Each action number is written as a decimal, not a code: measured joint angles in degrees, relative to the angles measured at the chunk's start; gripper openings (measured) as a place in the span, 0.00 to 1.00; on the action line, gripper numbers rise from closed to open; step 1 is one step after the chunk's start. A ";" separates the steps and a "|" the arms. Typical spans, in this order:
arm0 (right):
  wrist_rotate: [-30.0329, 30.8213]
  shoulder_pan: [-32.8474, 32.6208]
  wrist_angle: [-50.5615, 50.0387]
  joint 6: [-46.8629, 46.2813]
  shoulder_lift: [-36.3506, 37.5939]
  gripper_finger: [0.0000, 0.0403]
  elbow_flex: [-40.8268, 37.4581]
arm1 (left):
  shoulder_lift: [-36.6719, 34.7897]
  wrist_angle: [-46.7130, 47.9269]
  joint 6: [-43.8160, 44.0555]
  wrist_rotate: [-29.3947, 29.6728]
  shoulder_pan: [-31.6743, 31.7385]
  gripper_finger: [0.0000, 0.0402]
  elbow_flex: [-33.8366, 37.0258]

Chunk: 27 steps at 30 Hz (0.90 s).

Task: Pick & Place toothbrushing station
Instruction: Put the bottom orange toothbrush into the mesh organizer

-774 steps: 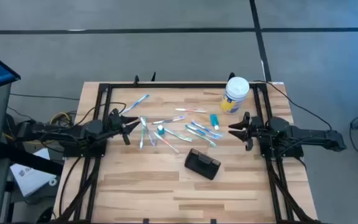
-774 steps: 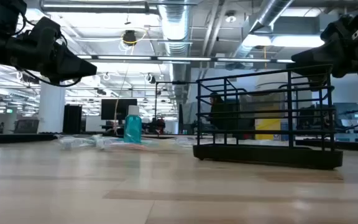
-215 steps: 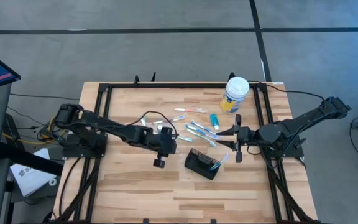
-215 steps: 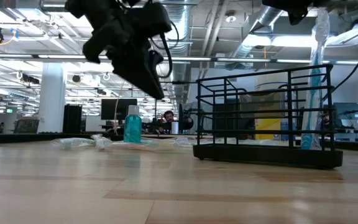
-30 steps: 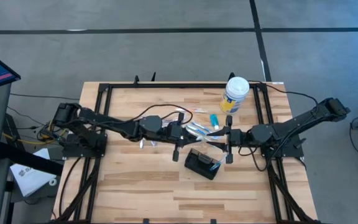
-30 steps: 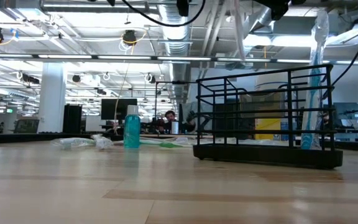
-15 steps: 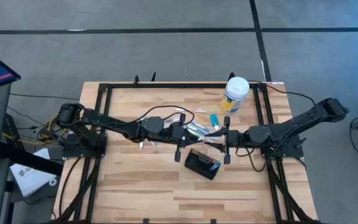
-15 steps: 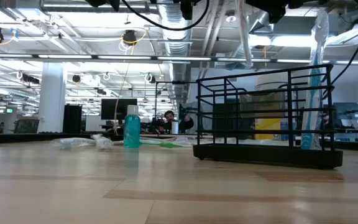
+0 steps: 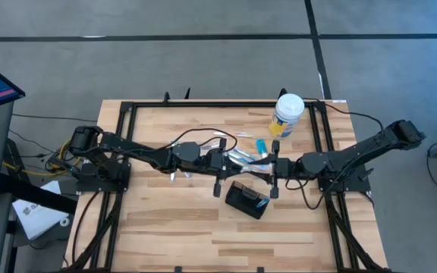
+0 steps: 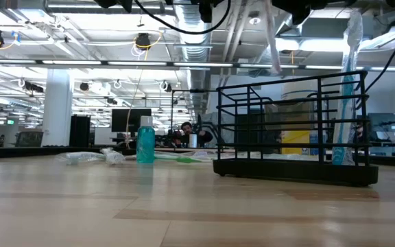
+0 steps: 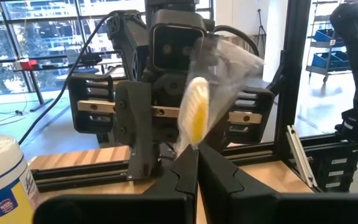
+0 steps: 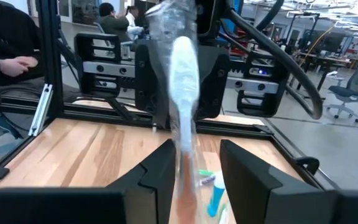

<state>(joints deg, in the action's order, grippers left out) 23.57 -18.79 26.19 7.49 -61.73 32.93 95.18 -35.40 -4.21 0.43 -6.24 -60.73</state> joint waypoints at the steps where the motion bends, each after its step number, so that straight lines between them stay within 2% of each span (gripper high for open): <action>1: -0.05 0.00 -0.02 -0.01 0.00 0.28 0.00 | 0.00 0.00 0.00 0.00 0.00 0.00 0.00; 4: -1.86 0.02 0.00 -0.44 0.00 0.21 0.00 | 0.00 0.02 0.00 0.00 0.00 0.00 0.00; 8: -4.10 0.02 0.01 -0.38 0.00 0.04 0.01 | 0.00 0.04 0.01 -0.27 0.00 0.00 0.00; 21: -4.24 -0.72 -0.67 0.44 0.04 0.01 0.64 | -0.07 0.04 0.02 -0.20 -0.04 0.01 0.00; 27: -3.79 -0.70 -4.17 0.00 1.88 0.01 0.63 | -0.12 0.46 0.02 0.09 -0.02 0.01 0.00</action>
<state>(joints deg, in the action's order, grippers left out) 19.79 -19.49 22.02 7.49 -59.85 33.56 95.06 -34.94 -4.19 0.51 -6.26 -60.73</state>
